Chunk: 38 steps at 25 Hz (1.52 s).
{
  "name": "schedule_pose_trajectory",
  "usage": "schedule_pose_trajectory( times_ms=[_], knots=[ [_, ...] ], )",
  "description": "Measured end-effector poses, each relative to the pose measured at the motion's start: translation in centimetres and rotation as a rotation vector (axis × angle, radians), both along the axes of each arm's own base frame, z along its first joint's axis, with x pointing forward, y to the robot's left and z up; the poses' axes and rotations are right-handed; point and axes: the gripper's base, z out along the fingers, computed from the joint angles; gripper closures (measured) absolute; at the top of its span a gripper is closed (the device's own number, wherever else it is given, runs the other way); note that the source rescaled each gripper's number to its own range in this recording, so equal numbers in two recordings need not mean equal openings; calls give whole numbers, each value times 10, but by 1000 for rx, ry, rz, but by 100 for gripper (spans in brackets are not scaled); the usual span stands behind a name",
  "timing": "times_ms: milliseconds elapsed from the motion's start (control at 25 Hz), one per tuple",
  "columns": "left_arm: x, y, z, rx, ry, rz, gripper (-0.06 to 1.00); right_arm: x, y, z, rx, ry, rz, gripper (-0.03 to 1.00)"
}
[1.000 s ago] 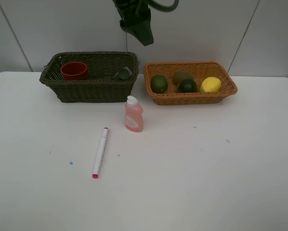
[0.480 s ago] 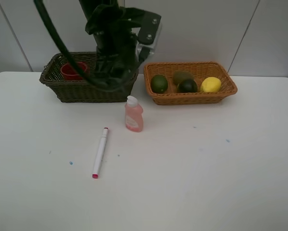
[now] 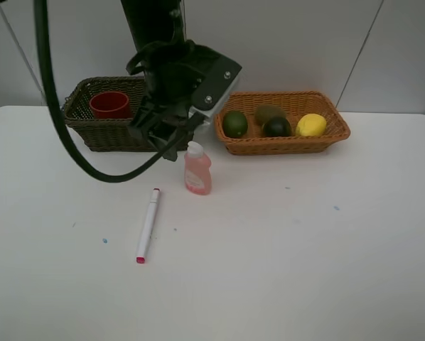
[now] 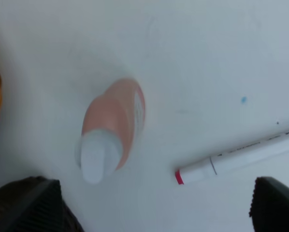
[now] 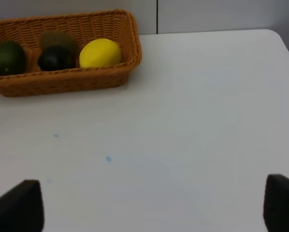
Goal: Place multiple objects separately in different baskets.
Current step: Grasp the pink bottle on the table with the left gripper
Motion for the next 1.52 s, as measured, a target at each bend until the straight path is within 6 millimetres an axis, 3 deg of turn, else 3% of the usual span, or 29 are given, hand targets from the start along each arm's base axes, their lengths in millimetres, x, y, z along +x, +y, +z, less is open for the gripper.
schedule_pose_trajectory(
  times_ms=[240,1240,1520],
  knots=[
    [14,-7,-29,14,-46,-37,-5,0,0,0,0,0,0,-2],
    [30,-19,-82,14,-62,-85,-5,0,0,0,0,0,0,-2],
    [30,-20,-88,19,-56,-87,-5,0,0,0,0,0,0,-2]
  ],
)
